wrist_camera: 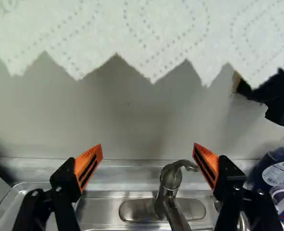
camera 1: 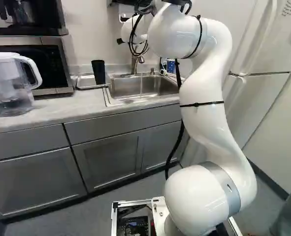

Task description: Rinse the cup and place it in the tray

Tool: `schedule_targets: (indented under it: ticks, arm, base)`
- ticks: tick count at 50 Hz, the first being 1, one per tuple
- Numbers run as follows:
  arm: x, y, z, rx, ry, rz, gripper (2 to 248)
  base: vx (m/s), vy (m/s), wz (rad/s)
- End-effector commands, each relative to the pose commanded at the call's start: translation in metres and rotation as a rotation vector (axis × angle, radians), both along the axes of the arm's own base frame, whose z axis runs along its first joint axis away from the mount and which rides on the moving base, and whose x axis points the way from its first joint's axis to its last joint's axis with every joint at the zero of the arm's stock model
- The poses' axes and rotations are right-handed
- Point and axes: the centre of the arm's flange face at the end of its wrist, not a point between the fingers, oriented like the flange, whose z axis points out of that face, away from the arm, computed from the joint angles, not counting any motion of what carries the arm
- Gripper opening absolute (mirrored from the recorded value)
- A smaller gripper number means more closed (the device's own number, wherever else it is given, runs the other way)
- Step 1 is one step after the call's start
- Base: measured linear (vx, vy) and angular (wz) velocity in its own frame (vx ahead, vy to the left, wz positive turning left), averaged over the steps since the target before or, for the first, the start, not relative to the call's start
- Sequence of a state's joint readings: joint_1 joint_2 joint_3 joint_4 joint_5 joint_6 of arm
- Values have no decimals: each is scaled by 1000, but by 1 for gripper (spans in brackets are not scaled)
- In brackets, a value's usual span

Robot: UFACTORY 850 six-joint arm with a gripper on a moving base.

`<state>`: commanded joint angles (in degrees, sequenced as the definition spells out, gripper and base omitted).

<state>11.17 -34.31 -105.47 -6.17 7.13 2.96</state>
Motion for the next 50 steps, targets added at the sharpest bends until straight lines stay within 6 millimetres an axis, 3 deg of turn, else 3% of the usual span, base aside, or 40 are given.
schedule_targets:
  ticks: [50]
  arm:
    - [0, 0, -1, -3, 15, -2, 247]
  base:
    - [0, 0, 0]
